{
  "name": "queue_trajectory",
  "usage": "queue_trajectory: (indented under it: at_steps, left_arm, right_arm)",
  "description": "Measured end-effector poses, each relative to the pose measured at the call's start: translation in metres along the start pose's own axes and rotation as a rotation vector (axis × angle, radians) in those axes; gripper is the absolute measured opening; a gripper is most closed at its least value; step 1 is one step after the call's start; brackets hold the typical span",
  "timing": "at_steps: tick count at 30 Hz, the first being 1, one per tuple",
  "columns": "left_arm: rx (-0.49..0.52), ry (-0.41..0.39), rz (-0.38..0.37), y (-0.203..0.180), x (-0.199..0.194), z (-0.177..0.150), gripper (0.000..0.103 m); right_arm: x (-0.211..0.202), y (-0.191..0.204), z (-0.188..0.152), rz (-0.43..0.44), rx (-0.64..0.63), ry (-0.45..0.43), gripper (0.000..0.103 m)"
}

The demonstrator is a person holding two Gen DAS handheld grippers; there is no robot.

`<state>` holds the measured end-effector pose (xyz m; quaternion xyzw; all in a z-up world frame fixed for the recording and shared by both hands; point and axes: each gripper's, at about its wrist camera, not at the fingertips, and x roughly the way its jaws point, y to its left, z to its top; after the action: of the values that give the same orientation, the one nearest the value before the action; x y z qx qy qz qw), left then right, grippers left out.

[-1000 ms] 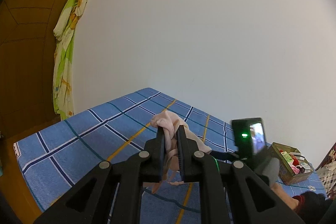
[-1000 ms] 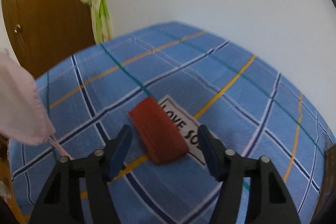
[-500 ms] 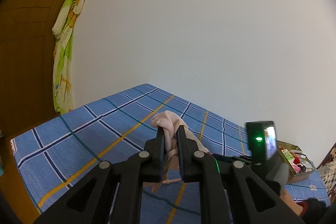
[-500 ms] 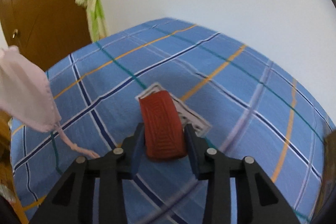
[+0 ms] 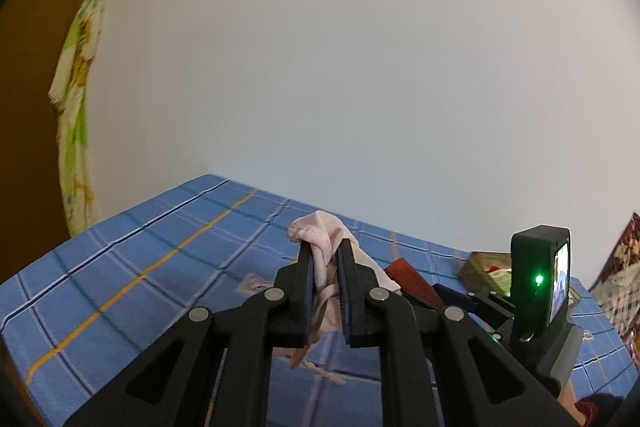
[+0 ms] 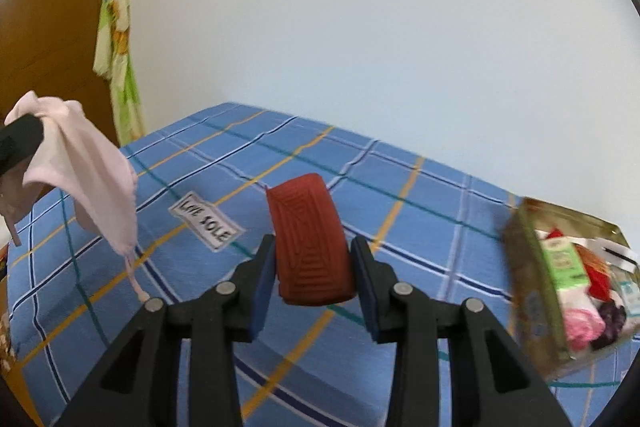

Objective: Organize soft objects
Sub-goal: 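Carry the pink cloth and red rubber item over the gold tin with both tools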

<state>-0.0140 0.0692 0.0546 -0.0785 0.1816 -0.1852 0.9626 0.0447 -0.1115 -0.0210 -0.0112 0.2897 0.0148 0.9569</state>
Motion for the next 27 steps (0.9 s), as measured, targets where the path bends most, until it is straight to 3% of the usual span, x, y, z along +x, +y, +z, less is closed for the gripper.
queue_trajectory:
  at_steps: [12,27]
  left_arm:
    - [0.061,-0.023,-0.048,-0.065,0.003,0.0,0.012]
    - [0.058,0.033,-0.021,-0.079,0.014,-0.017,0.012]
  right_arm:
    - [-0.029,-0.058,-0.017,-0.071,0.076,-0.041,0.036]
    - [-0.047,-0.078,-0.032,-0.073,0.07,-0.053,0.035]
